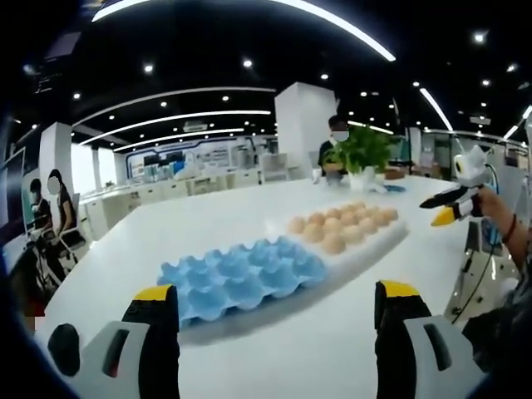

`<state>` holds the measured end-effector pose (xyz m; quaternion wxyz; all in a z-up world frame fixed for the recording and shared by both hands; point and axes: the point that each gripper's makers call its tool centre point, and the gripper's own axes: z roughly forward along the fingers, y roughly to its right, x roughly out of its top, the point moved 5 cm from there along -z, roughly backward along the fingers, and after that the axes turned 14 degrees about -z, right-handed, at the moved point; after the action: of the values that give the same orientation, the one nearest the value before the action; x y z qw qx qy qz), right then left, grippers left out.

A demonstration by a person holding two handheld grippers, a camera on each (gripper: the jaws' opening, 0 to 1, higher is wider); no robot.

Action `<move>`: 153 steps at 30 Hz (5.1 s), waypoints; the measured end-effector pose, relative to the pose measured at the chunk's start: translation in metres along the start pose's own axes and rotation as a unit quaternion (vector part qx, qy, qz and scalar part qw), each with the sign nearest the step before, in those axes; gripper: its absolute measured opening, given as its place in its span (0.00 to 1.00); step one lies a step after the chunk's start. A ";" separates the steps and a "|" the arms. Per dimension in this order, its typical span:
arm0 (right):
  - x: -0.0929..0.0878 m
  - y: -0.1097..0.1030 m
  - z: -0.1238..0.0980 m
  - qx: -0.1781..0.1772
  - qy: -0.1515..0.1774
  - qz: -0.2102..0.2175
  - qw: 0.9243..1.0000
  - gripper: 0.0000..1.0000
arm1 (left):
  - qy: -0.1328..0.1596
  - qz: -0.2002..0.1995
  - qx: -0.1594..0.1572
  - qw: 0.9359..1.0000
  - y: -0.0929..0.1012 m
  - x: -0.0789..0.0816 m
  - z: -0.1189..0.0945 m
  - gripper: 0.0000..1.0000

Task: Place the egg into an empty slot of the egg tray after lifting it from the table, then release the egg inside the slot.

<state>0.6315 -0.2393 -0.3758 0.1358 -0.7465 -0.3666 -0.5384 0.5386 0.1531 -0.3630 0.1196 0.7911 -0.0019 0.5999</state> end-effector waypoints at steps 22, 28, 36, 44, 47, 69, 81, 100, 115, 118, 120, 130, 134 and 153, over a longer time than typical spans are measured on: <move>0.025 0.001 0.020 0.015 0.019 -0.019 1.000 0.85 | -0.005 0.002 -0.001 1.000 -0.001 0.001 0.006 1.00; 0.032 -0.001 0.027 0.025 0.023 -0.021 0.999 0.84 | -0.007 0.004 0.003 1.000 -0.002 0.001 0.005 1.00; 0.049 -0.011 0.034 0.037 0.040 -0.018 0.998 0.83 | -0.007 0.002 0.006 1.000 -0.002 0.001 0.005 1.00; 0.062 -0.019 0.045 0.041 0.046 -0.011 0.998 0.82 | -0.014 -0.004 0.007 1.000 -0.003 0.000 0.007 1.00; 0.067 -0.022 0.055 0.051 0.048 -0.004 0.998 0.81 | -0.016 -0.004 0.008 1.000 -0.003 0.000 0.007 1.00; 0.083 -0.041 0.092 0.094 0.039 -0.024 0.995 0.77 | -0.016 -0.004 0.007 1.000 -0.003 0.000 0.005 1.00; 0.088 -0.049 0.106 0.108 0.040 -0.022 0.993 0.76 | -0.017 0.001 0.007 1.000 -0.004 0.001 0.004 1.00; 0.098 -0.055 0.132 0.118 0.037 -0.049 0.991 0.77 | -0.023 0.007 0.009 1.000 -0.002 0.001 0.006 1.00; 0.111 -0.059 0.158 0.118 0.055 -0.039 0.991 0.72 | -0.024 0.004 0.012 1.000 -0.005 0.001 0.006 1.00; 0.114 -0.061 0.164 0.119 0.060 -0.035 0.990 0.71 | -0.025 0.006 0.014 1.000 -0.007 0.001 0.006 1.00; 0.116 -0.062 0.165 0.119 0.069 -0.030 0.990 0.70 | -0.024 0.006 0.015 1.000 -0.007 0.001 0.005 1.00; 0.117 -0.069 0.182 0.114 0.059 -0.040 0.991 0.66 | -0.021 0.003 0.015 1.000 -0.008 0.002 0.004 1.00; 0.114 -0.070 0.192 0.112 0.045 -0.037 0.992 0.63 | -0.023 0.008 0.014 1.000 -0.008 0.001 0.003 1.00; 0.114 -0.067 0.226 0.099 0.009 -0.048 0.994 0.52 | -0.024 0.021 0.015 0.999 -0.009 0.003 0.000 1.00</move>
<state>0.7613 -0.0118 -0.3728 0.1857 -0.7062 -0.4522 -0.5121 0.5406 0.1623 -0.3620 0.0952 0.8065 -0.0120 0.5834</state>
